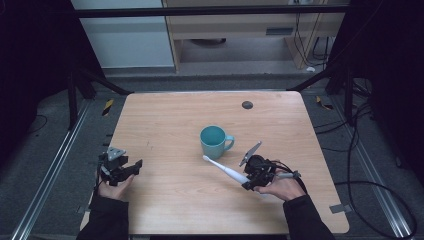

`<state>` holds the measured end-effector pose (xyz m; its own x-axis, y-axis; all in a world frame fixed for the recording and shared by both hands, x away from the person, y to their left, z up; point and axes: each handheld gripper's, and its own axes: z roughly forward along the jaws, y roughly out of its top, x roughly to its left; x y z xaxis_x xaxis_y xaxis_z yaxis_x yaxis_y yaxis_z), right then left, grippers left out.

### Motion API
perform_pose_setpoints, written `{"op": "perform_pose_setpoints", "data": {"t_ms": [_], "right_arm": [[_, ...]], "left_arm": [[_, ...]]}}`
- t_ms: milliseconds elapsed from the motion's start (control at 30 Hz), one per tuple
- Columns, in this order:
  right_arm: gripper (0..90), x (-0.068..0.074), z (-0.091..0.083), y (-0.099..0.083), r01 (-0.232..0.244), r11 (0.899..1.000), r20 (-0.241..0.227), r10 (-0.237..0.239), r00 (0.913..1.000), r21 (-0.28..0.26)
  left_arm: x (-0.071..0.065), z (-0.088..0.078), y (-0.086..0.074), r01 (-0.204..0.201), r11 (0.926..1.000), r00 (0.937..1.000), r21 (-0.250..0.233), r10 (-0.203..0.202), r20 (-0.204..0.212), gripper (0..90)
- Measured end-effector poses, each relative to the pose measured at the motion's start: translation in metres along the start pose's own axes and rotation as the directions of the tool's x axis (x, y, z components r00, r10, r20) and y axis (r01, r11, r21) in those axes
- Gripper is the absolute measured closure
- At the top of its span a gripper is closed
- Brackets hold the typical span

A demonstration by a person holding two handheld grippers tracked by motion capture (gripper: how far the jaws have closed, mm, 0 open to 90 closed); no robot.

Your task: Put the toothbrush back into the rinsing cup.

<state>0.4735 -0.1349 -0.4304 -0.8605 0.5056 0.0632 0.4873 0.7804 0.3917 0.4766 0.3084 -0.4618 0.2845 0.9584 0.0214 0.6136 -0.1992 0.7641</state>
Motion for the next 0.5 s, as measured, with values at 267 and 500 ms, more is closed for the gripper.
{"op": "perform_pose_setpoints", "data": {"t_ms": [267,500], "right_arm": [[66.3,0.007,-0.02,-0.002,-0.023,0.983,0.02,0.027,0.9995,-0.181],[66.3,-0.002,-0.036,-0.007,-0.095,0.916,0.024,0.114,0.9933,-0.389]], "left_arm": [[0.0,0.0,0.0,0.001,1.0,1.0,-0.001,-0.001,-0.002,40.7],[0.0,0.0,0.0,0.003,1.0,1.0,-0.005,-0.003,-0.003,40.8]]}}
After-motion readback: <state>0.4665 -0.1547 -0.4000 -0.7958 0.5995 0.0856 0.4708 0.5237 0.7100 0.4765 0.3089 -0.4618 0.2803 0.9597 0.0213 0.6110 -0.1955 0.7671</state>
